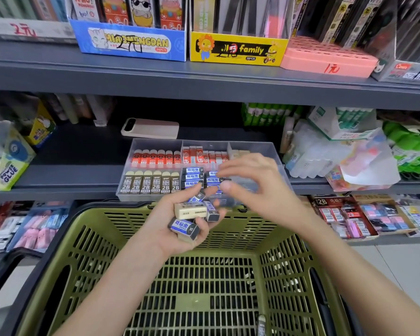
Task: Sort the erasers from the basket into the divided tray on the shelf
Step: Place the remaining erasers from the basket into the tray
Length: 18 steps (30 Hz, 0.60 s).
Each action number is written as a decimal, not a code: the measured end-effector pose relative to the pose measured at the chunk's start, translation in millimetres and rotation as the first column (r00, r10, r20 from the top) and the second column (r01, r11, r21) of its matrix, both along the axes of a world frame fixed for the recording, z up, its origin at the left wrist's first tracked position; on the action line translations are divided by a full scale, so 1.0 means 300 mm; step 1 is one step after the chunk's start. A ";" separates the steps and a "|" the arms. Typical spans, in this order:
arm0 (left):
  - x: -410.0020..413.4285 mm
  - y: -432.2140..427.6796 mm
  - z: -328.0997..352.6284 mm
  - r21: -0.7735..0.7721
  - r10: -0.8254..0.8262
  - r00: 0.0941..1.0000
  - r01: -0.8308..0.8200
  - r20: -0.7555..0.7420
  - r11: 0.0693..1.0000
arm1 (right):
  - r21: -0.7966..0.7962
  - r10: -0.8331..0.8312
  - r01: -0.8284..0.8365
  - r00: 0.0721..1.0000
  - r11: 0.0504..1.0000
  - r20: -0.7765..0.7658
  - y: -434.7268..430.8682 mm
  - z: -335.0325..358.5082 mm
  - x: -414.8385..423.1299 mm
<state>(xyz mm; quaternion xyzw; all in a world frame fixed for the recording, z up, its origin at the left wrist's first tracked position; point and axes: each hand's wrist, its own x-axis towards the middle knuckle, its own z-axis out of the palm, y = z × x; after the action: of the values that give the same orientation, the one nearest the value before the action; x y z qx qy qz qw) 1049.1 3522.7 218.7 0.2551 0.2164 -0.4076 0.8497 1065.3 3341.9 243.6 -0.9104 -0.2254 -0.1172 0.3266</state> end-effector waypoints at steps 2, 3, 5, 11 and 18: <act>-0.003 -0.006 0.005 0.000 -0.012 1.000 0.012 -0.009 1.000 | -0.080 0.035 -0.037 0.999 0.996 -0.028 0.043 0.020 -0.050; -0.006 -0.008 0.006 -0.003 -0.005 1.000 0.005 -0.019 1.000 | -0.128 0.034 -0.034 0.999 0.991 -0.001 0.057 0.024 -0.068; -0.009 -0.012 0.007 0.000 0.023 0.999 -0.023 -0.036 1.000 | -0.202 0.030 -0.013 0.996 0.979 0.081 0.074 0.030 -0.089; -0.010 -0.029 0.024 0.110 0.060 0.998 -0.057 -0.030 0.992 | -0.290 0.156 -0.162 0.987 0.943 -0.045 0.065 0.026 -0.099; -0.022 -0.055 0.027 0.119 -0.009 0.998 0.017 -0.066 0.993 | -0.165 0.211 -0.253 0.949 0.953 -0.235 0.040 0.012 -0.088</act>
<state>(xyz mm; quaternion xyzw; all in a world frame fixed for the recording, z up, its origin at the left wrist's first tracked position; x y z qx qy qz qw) 1042.6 3506.1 226.7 0.2934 0.2666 -0.4075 0.8226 1038.9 3353.7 247.3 -0.9121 -0.3049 0.0438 0.2705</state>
